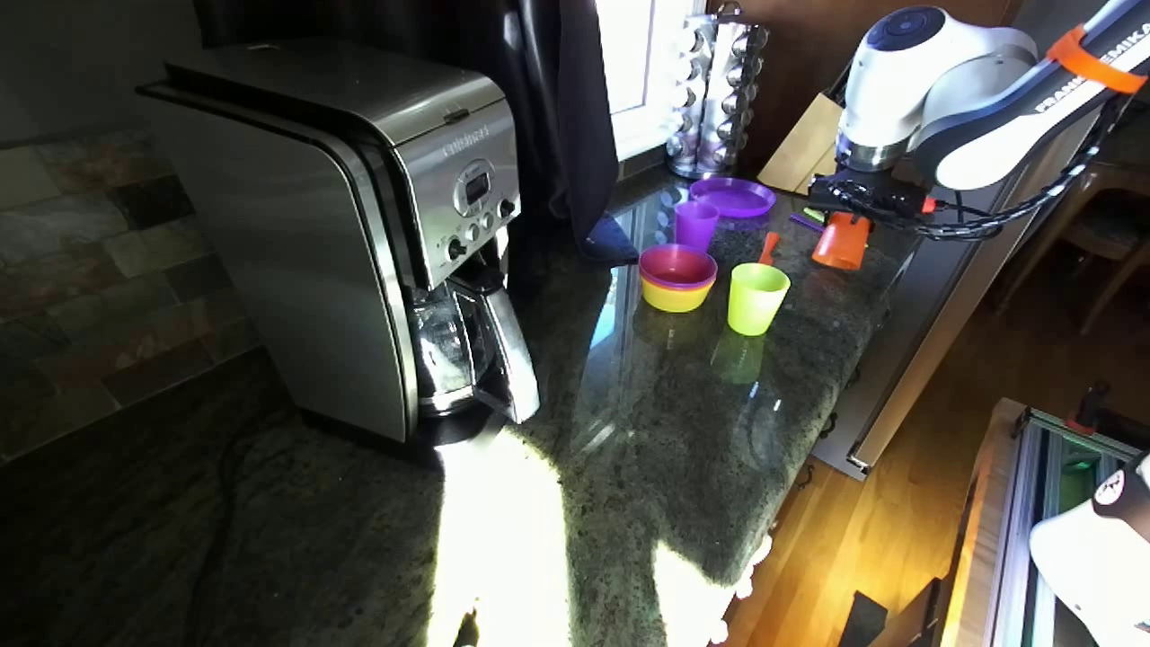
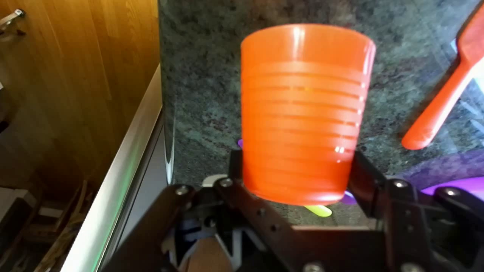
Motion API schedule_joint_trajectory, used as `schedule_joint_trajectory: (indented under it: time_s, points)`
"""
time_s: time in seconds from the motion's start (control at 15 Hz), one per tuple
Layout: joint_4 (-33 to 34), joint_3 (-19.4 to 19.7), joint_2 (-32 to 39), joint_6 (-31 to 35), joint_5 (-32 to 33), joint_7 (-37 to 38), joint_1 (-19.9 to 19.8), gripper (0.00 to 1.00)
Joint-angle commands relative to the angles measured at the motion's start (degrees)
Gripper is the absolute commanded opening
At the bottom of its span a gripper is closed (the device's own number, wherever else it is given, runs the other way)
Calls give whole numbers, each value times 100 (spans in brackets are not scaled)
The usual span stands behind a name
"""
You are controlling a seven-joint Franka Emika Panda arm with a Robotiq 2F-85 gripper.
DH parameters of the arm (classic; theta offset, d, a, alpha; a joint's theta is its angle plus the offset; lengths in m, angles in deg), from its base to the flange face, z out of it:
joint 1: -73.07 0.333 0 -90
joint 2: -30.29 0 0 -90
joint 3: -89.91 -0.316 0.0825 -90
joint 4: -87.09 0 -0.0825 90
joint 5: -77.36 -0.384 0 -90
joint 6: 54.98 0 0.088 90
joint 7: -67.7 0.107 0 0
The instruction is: Place the orange cup upside down then put the smaller cup on top
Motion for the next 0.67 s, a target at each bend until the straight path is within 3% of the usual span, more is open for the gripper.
schedule_joint_trajectory:
  time_s: [0.0,0.2,0.4,0.6]
  points:
    - [139,2,187,-295,202,365,169,85]
    - [113,35,222,-183,-210,-10,246,100]
    - [37,73,96,-33,-800,-553,276,100]
    - [-77,149,-206,91,-2039,-1912,254,100]
